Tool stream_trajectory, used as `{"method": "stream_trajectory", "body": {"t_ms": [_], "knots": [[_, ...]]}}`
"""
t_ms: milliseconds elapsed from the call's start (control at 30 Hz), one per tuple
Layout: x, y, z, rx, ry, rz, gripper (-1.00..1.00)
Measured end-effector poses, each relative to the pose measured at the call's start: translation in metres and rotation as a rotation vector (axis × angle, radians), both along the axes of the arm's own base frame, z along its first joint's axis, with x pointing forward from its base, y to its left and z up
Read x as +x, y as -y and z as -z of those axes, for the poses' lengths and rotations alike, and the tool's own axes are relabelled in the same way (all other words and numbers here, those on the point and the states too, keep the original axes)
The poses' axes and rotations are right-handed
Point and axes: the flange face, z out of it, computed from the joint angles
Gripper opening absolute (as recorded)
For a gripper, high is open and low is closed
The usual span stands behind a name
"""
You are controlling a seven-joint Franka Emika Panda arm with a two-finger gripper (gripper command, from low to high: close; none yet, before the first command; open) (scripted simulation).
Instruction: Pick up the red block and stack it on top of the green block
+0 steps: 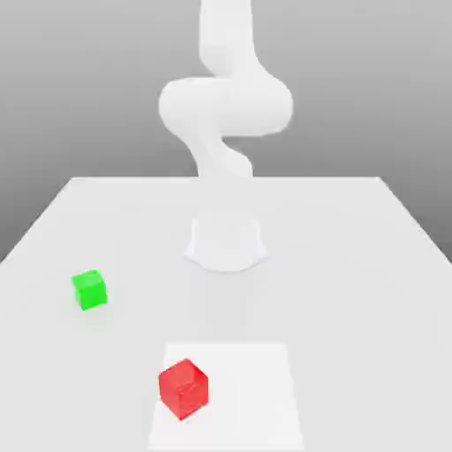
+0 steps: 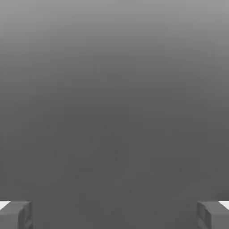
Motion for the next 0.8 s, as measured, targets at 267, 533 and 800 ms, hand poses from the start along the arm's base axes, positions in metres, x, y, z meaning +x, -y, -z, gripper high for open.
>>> {"method": "stream_trajectory", "body": {"t_ms": [267, 533, 800], "knots": [[0.073, 0.02, 0.167, -0.107, -0.255, -0.216, 0.0], [0.079, 0.035, 0.336, -0.195, -0.497, -0.44, 0.0], [0.044, 0.051, 0.473, -0.253, -0.681, -0.62, 0.0]]}}
